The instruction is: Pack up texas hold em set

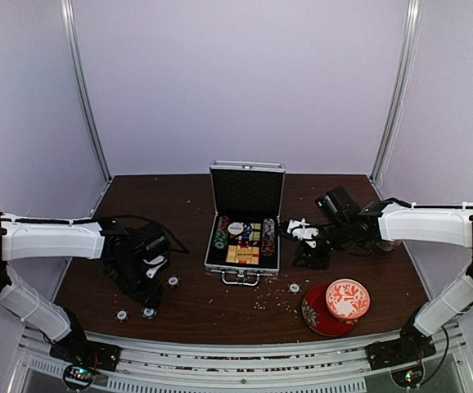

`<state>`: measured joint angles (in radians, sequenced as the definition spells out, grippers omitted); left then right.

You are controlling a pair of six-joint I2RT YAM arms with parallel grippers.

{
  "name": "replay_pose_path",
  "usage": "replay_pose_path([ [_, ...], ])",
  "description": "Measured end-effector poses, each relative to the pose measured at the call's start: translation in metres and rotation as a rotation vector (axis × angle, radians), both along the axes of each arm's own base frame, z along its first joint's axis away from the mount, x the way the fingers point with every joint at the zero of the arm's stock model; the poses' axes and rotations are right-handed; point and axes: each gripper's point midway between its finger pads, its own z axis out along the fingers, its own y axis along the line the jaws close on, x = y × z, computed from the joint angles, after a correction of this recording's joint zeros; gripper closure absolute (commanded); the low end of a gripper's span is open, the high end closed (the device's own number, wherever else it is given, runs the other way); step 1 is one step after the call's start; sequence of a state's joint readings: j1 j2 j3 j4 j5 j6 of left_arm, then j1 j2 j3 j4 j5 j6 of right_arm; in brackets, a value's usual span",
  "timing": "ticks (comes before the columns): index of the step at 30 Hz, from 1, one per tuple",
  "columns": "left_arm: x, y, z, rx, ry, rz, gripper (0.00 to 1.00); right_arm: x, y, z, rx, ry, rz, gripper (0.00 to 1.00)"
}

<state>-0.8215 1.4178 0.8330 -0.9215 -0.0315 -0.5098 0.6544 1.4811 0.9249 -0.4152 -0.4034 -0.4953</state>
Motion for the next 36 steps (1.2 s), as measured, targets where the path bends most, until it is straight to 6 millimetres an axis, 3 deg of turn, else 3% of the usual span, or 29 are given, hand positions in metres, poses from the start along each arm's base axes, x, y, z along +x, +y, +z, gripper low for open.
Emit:
replay_pose_path([
  [18, -0.009, -0.001, -0.023, 0.019, 0.073, -0.001, 0.53, 0.0, 0.0, 0.0, -0.002, -0.004, 0.005, 0.63],
  [36, -0.012, 0.002, -0.028, 0.027, 0.085, 0.0, 0.55, 0.001, -0.001, 0.0, -0.01, -0.013, 0.01, 0.63],
])
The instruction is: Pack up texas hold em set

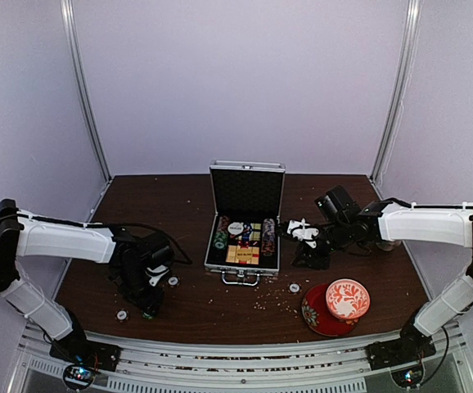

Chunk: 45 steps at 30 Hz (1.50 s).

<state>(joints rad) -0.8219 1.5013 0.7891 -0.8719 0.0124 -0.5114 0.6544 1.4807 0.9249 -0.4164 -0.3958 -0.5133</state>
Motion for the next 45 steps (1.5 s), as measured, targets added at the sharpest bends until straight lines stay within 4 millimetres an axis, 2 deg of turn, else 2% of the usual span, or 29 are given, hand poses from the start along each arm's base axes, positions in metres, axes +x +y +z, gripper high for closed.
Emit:
replay_pose_path([
  [10, -0.006, -0.002, -0.005, 0.021, 0.015, -0.019, 0.53, 0.0, 0.0, 0.0, -0.002, -0.002, 0.002, 0.63],
  [29, -0.009, -0.003, -0.004, 0.036, 0.02, -0.032, 0.65, -0.001, -0.001, -0.001, -0.005, 0.003, 0.003, 0.63],
  [32, -0.01, -0.004, 0.004, 0.044, 0.027, -0.038, 0.65, -0.001, -0.001, -0.001, -0.005, 0.003, 0.003, 0.63],
  [36, 0.009, -0.028, 0.035, -0.027, -0.035, -0.041, 0.65, -0.001, -0.001, -0.001, -0.006, 0.003, 0.003, 0.63],
  [39, 0.038, -0.059, 0.071, -0.131, -0.146, -0.046, 0.66, -0.001, -0.001, -0.001, -0.006, 0.003, 0.003, 0.63],
  [41, 0.057, -0.074, 0.087, -0.181, -0.228, -0.046, 0.67, -0.001, -0.001, -0.001, -0.005, 0.003, 0.003, 0.63],
  [45, 0.094, -0.098, 0.107, -0.267, -0.406, -0.031, 0.67, -0.001, -0.001, -0.001, -0.005, 0.004, 0.002, 0.63],
])
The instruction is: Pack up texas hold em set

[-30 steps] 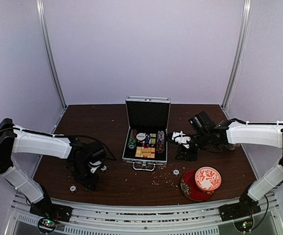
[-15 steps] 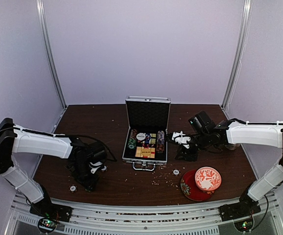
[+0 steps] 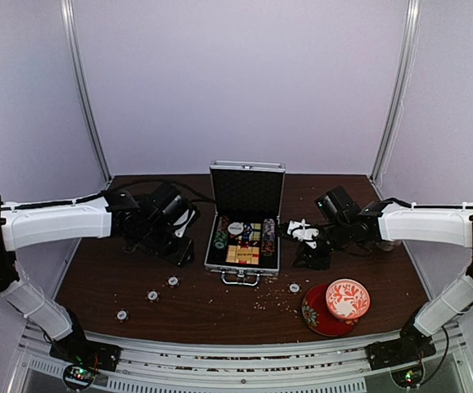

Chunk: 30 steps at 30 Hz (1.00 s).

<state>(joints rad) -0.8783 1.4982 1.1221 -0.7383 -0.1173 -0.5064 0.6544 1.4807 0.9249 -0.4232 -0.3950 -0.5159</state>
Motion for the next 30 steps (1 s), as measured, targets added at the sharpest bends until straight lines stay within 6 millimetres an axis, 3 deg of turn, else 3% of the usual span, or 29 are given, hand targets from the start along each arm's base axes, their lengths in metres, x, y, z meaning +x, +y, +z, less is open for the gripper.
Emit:
replay_pose_path([
  [5, 0.041, -0.034, 0.018, -0.135, -0.185, 0.018, 0.68, 0.001, 0.0, 0.002, 0.002, -0.003, -0.007, 0.63],
  [9, 0.064, -0.059, 0.005, -0.174, -0.252, 0.007, 0.69, 0.001, -0.001, 0.002, 0.001, -0.004, -0.011, 0.63],
  [14, 0.075, -0.07, -0.028, -0.14, -0.253, 0.004, 0.69, 0.001, -0.001, 0.002, 0.0, -0.004, -0.015, 0.63],
  [23, 0.089, -0.082, -0.053, -0.137, -0.276, 0.016, 0.69, 0.002, -0.001, 0.002, -0.001, -0.004, -0.015, 0.63],
  [27, 0.091, -0.081, -0.071, -0.099, -0.263, 0.023, 0.68, 0.002, -0.001, 0.001, -0.001, -0.004, -0.015, 0.63],
  [30, 0.093, -0.079, -0.073, -0.09, -0.267, 0.029, 0.68, 0.002, -0.001, 0.001, -0.001, -0.004, -0.015, 0.63],
])
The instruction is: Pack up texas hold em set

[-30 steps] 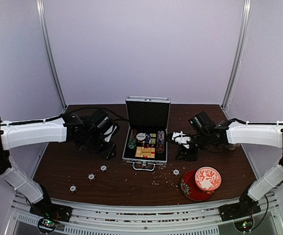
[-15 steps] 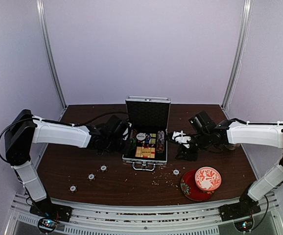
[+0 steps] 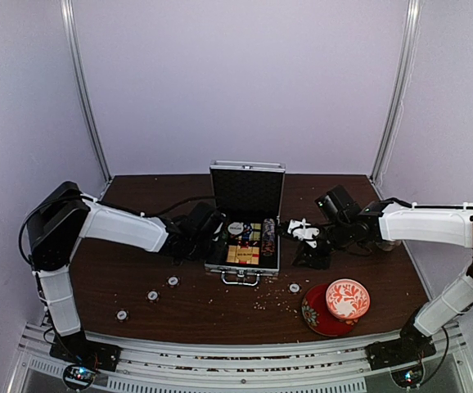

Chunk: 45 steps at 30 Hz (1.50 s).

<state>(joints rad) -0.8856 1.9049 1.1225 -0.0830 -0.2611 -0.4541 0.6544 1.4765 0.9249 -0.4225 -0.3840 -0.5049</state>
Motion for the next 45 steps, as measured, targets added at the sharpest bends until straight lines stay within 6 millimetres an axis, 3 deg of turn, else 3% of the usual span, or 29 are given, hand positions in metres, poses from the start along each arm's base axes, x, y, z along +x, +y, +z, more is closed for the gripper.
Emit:
replay_pose_path([
  [14, 0.01, -0.003, -0.005, 0.011, -0.039, 0.017, 0.66, 0.0, 0.0, -0.006, -0.012, 0.014, 0.0, 0.63],
  [27, 0.016, -0.006, 0.001, 0.017, -0.066, 0.014, 0.4, 0.0, 0.0, -0.01, -0.018, 0.023, 0.0, 0.63],
  [32, 0.01, -0.007, -0.001, 0.026, -0.039, -0.019, 0.31, -0.001, -0.001, -0.013, -0.023, 0.029, 0.0, 0.63],
  [45, -0.019, 0.005, 0.035, 0.013, 0.02, -0.093, 0.33, -0.001, -0.001, -0.017, -0.029, 0.038, 0.001, 0.63],
])
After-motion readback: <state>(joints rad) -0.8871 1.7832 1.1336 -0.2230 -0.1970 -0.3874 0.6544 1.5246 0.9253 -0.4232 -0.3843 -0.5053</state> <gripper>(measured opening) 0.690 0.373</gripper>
